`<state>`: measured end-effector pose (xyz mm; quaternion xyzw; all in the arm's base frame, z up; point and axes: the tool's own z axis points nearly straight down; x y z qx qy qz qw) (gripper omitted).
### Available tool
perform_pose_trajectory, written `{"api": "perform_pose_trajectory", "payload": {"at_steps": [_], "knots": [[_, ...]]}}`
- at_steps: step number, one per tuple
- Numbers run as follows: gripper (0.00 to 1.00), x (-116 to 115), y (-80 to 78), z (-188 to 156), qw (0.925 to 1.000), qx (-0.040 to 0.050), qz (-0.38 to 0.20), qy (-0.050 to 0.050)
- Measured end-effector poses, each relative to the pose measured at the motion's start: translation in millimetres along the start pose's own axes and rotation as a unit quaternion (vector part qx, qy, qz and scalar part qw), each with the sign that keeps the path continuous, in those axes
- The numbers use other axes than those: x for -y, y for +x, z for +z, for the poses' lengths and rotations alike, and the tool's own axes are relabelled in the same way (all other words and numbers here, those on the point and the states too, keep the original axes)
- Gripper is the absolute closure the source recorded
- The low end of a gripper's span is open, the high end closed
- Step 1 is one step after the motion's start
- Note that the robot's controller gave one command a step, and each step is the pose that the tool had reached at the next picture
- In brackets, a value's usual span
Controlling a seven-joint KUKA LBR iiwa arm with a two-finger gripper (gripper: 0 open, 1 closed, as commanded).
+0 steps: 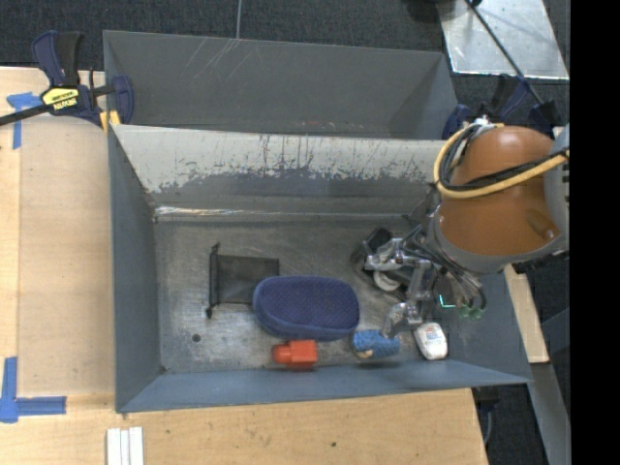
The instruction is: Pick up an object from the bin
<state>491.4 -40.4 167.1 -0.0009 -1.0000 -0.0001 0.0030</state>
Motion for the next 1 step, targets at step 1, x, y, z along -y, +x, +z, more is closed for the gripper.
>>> {"api": "perform_pose_trajectory", "payload": {"at_steps": [1], "knots": [[0.00, -22.6, -29.6, 76.3, 0.9853, 0.0026, 0.171, 0.000]]}}
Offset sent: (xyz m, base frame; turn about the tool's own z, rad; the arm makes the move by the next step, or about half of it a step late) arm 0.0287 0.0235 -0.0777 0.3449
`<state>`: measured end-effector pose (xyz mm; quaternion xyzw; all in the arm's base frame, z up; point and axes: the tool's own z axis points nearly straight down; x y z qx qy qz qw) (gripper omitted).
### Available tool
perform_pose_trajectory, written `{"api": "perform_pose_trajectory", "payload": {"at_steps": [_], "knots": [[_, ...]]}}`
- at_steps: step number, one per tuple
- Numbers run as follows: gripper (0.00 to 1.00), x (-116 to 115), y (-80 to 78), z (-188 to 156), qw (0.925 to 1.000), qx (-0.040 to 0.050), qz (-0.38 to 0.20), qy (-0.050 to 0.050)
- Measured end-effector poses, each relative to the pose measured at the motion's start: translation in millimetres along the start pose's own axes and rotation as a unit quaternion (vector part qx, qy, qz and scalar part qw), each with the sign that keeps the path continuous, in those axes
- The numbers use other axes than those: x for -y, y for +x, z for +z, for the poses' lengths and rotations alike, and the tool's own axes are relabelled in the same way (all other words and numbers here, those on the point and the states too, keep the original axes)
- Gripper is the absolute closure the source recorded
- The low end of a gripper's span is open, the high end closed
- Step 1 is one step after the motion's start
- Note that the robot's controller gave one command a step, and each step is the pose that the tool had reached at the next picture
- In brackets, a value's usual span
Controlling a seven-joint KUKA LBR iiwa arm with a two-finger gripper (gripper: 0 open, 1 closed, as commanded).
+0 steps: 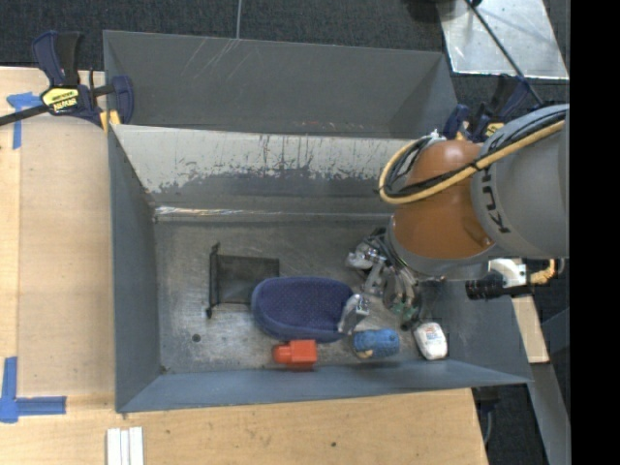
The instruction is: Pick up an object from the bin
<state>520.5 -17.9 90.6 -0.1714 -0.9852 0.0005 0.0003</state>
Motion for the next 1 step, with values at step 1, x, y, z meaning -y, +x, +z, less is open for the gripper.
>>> {"api": "perform_pose_trajectory", "payload": {"at_steps": [1], "knots": [[1.00, -0.7, 0.0, -1.1, 1.0000, -0.0007, 0.000, 0.000]]}}
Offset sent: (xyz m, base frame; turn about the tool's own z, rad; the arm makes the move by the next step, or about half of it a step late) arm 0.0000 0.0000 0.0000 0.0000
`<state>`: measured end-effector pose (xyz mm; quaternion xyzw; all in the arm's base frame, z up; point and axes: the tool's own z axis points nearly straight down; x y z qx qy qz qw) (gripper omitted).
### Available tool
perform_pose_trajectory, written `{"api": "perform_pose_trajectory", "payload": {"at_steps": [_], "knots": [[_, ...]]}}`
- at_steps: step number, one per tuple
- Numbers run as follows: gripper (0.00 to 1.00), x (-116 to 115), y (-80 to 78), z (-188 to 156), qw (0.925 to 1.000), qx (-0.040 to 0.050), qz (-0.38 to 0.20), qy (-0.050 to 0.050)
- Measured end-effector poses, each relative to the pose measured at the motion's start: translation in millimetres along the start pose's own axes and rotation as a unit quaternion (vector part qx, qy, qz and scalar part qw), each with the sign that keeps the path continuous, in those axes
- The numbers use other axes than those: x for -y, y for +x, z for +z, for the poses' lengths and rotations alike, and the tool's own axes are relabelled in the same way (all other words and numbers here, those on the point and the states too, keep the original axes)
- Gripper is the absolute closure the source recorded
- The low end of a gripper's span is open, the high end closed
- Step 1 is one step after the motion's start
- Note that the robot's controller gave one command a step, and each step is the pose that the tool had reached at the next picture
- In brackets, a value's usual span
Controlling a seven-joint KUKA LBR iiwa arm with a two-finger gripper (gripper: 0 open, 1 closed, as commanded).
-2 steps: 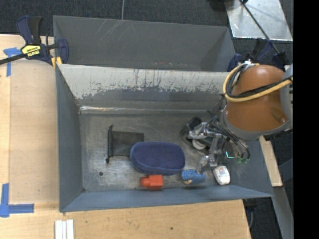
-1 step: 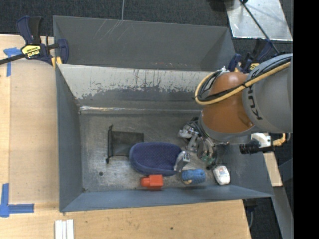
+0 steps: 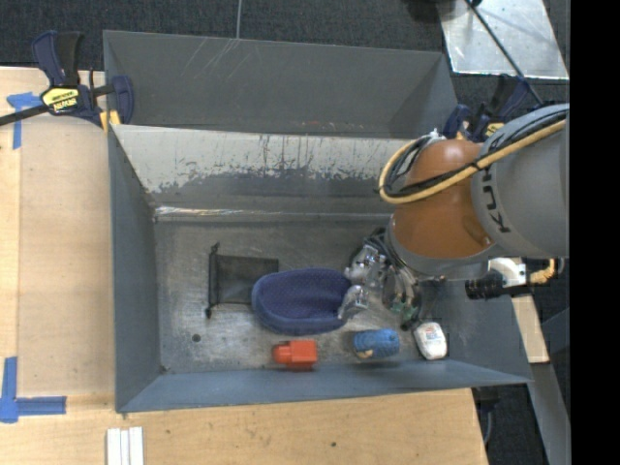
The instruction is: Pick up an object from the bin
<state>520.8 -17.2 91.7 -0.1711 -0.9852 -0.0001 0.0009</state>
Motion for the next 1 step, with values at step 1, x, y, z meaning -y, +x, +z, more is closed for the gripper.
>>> {"api": "perform_pose_trajectory", "payload": {"at_steps": [1], "knots": [[1.00, 6.5, -6.0, -192.7, 0.9992, 0.0067, -0.038, -0.001]]}}
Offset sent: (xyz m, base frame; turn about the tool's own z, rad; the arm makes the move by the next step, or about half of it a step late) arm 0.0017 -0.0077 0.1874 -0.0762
